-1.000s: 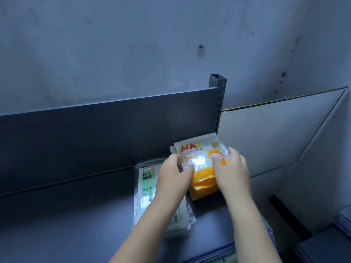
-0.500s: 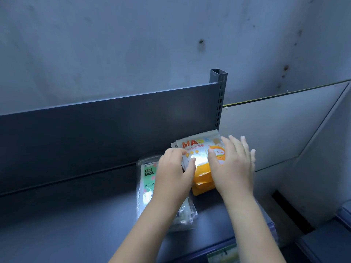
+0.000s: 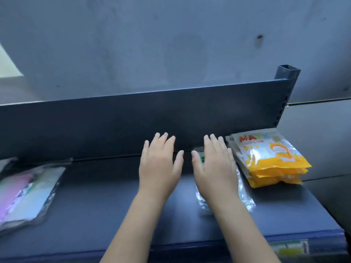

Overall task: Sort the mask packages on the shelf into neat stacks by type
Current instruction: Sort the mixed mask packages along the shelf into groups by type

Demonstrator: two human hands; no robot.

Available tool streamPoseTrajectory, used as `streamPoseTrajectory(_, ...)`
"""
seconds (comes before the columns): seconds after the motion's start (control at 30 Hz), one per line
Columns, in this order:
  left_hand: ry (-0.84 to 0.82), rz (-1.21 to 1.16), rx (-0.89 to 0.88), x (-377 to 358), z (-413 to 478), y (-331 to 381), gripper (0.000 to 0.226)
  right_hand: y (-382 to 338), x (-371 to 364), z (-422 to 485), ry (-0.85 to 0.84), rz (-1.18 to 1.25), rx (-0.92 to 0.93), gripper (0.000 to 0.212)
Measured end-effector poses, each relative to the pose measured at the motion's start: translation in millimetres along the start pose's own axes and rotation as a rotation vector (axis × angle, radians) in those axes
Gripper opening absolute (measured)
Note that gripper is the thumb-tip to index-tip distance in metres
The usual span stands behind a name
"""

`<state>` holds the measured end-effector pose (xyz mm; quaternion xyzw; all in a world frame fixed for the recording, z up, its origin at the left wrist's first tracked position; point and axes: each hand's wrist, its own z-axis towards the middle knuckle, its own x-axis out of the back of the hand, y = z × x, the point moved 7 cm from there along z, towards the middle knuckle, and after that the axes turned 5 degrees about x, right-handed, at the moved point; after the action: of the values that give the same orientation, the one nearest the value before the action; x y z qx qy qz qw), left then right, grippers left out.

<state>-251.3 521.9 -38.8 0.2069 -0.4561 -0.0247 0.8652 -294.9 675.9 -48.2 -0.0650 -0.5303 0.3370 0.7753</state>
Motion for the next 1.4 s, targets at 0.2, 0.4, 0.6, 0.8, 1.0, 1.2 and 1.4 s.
streamPoseTrajectory(0.2, -0.044, 0.022, 0.098, 59, -33, -102, 0.070, -97, -50, -22, -0.128, 0.047, 0.079, 0.069)
streamPoseTrajectory(0.4, -0.093, 0.183, 0.221, 105, -66, -185, 0.077, -179, -90, -50, -0.146, 0.008, 0.122, 0.071)
streamPoseTrajectory(0.6, -0.069, 0.157, 0.312, 120, -76, -218, 0.078, -210, -111, -60, -0.226, 0.004, 0.156, 0.072)
streamPoseTrajectory(0.8, -0.053, 0.154, 0.386, 117, -71, -233, 0.082, -212, -128, -48, -0.292, 0.042, 0.161, 0.072)
streamPoseTrajectory(1.0, 0.011, 0.187, 0.457, 128, -63, -258, 0.080, -215, -153, -44, -0.376, 0.085, 0.137, 0.069)
streamPoseTrajectory(1.2, 0.088, 0.184, 0.507, 158, -66, -300, 0.078, -243, -174, -43, -0.405, 0.167, 0.129, 0.063)
streamPoseTrajectory(1.4, 0.119, 0.205, 0.594, 208, -81, -390, 0.066, -315, -208, -60, -0.453, 0.247, 0.198, 0.060)
